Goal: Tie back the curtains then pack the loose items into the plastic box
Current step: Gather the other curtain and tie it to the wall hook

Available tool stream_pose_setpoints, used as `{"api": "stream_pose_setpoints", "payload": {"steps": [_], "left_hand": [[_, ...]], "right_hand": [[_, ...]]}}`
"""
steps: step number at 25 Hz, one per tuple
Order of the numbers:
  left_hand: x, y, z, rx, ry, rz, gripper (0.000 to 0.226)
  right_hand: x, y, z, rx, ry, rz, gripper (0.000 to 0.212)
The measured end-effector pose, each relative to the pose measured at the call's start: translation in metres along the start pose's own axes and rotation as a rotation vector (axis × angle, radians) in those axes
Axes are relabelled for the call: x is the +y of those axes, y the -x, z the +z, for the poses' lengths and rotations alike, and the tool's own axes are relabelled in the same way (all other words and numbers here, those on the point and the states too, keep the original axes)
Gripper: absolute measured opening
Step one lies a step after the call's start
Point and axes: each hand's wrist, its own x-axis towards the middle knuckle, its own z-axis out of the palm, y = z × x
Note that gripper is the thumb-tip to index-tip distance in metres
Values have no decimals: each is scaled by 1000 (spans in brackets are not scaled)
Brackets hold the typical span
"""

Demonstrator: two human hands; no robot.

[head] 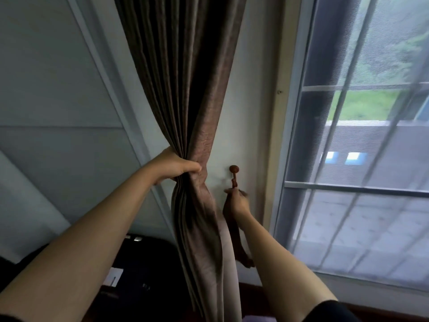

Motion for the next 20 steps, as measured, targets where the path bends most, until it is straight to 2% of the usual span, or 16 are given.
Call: {"api": "stream_pose_setpoints", "payload": {"steps": [3,5,8,11,13,15,16,18,20], "left_hand": [[-6,1,-10,-3,6,-6,55],[-7,0,-11,-15,5,2,48],[-4,-1,-7,-34,-16,16,38],[0,-4,4,-48,-4,19,42],[5,-7,16,-54,20,33,47],[13,-11,32,-70,40,48,49],[17,-13,40,-78,47,52,48],[27,-19,59,-77,63,55,48],[37,-22,77,-62,80,50,46]], "right_hand": [[18,-27,0,-106,399,9,41],[21,-39,3,-146,519,-6,32],[24,-26,-9,-170,397,-125,13],[28,2,-44,-133,233,-305,4],[22,8,-75,-71,216,-330,29],[7,1,-103,-85,250,-256,42],[-3,-6,-116,-110,324,-228,41],[-31,-11,-142,-160,654,-219,32],[-56,-3,-162,-146,916,-213,40]]}}
